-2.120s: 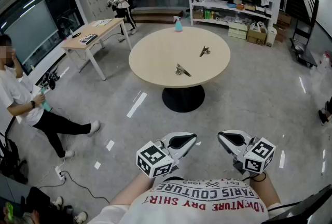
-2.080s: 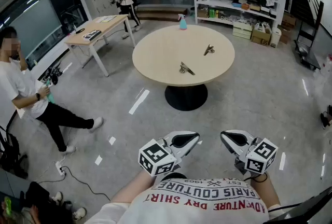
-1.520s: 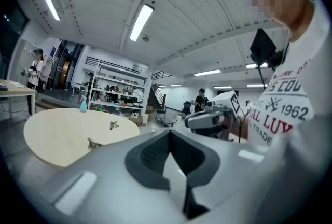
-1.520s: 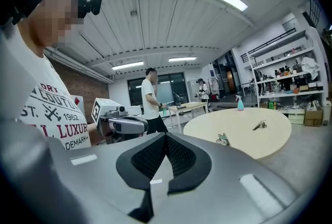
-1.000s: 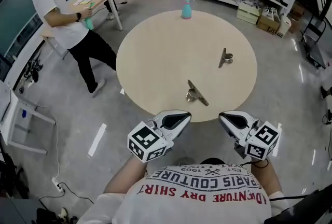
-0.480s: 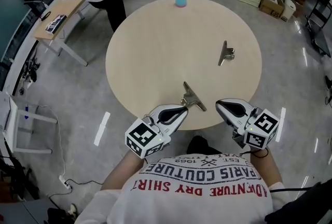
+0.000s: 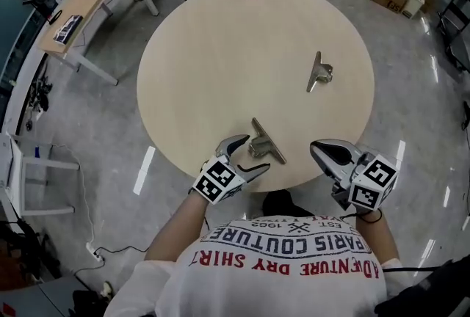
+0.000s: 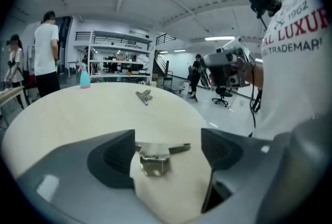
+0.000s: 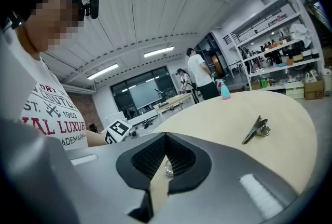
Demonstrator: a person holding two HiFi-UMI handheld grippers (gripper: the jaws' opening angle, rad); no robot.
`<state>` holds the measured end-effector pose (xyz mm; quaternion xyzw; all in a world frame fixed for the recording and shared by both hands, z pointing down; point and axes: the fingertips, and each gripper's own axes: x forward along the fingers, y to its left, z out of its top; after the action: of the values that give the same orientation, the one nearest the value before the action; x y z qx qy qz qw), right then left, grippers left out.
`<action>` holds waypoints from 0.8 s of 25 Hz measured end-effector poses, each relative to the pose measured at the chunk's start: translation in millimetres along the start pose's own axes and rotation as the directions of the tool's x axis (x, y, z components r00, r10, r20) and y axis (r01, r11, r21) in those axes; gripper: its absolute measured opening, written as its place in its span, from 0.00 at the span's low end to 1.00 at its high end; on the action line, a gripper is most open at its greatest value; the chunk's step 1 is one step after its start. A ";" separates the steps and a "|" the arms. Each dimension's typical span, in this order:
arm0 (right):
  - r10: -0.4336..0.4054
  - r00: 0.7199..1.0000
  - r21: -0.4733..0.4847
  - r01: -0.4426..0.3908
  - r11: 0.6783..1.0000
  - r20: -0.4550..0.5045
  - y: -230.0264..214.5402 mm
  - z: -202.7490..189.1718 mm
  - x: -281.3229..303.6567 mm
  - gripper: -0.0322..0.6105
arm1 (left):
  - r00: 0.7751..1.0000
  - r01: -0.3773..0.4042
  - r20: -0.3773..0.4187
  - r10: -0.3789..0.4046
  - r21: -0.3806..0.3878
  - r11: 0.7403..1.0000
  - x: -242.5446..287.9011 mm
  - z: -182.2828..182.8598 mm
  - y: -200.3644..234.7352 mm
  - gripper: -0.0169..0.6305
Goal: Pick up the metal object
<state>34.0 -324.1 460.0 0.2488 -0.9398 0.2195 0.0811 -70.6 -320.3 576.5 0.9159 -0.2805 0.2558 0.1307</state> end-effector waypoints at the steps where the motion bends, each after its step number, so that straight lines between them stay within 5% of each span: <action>1: -0.010 1.000 0.007 0.010 1.000 0.002 -6.3 0.1 -1.7 0.05 | 1.000 0.002 -0.019 -0.002 -0.004 1.000 9.1 -6.6 3.6 0.62; 10: -0.043 0.999 0.038 0.043 0.998 -0.007 -33.6 -8.2 -8.9 0.05 | 0.972 0.001 -0.235 0.009 0.043 0.999 62.5 -62.2 20.7 0.61; 20: -0.053 0.998 0.070 0.055 0.996 -0.019 -37.0 -18.8 -9.3 0.05 | 0.964 -0.036 -0.260 0.052 0.066 0.997 66.4 -67.8 27.7 0.47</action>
<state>61.4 -340.5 488.1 0.2750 -0.9238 0.2521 0.0861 -66.2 -346.3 671.8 0.8712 -0.2732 0.3856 0.1330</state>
